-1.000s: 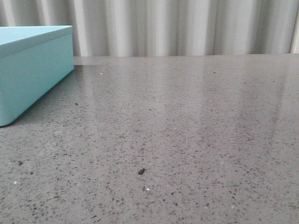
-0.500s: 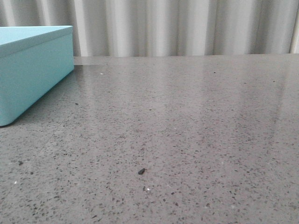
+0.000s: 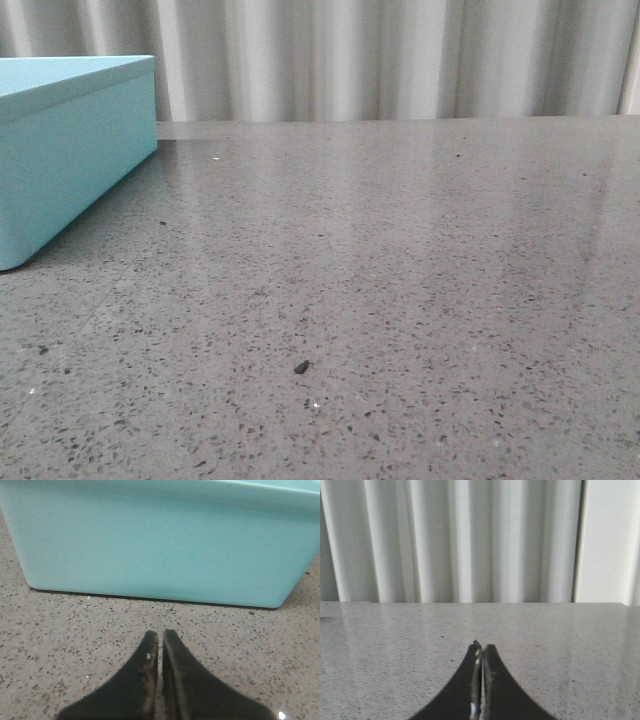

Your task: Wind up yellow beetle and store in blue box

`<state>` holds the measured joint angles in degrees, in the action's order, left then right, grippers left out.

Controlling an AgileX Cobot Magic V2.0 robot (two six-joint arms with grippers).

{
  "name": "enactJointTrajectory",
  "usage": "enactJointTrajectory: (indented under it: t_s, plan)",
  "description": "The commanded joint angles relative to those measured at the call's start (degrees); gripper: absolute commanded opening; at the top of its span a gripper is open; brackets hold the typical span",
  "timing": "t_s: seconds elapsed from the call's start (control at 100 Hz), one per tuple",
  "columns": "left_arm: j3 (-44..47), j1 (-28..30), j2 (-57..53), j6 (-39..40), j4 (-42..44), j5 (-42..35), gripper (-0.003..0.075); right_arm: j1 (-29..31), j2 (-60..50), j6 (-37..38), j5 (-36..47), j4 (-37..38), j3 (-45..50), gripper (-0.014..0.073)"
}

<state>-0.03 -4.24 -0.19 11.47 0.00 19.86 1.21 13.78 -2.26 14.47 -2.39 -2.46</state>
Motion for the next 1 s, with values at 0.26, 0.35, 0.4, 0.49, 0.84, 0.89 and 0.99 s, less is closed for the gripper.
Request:
enactJointTrajectory:
  t_s: [0.26, 0.35, 0.4, 0.49, 0.84, 0.89, 0.99]
  plan:
    - [1.4, 0.1, -1.8, 0.4, -0.7, -1.7, -0.0021, 4.2, -3.8, 0.0, -6.3, 0.2, 4.2, -0.0061]
    - [1.4, 0.1, -1.8, 0.4, -0.7, -1.7, -0.0021, 5.6, -8.0, 0.0, -14.5, 0.2, 4.2, -0.0061]
    - [1.4, 0.1, -1.8, 0.4, -0.7, -1.7, -0.0021, 6.4, -10.9, 0.0, -18.4, 0.2, 4.2, -0.0061]
    - [1.4, 0.1, -1.8, 0.4, -0.7, -1.7, -0.0021, 7.8, -16.0, 0.0, -24.3, 0.2, 4.2, -0.0061]
    - [1.4, 0.1, -1.8, 0.4, -0.7, -1.7, -0.0021, 9.0, -15.5, 0.0, -32.1, 0.2, 4.2, -0.0061]
    - [1.4, 0.1, -1.8, 0.4, -0.7, -1.7, -0.0021, 9.0, -15.5, 0.0, -32.1, 0.2, 4.2, -0.0061]
    - [1.4, 0.1, -1.8, 0.4, -0.7, -1.7, -0.0021, 9.0, -15.5, 0.0, -32.1, 0.2, 4.2, -0.0061]
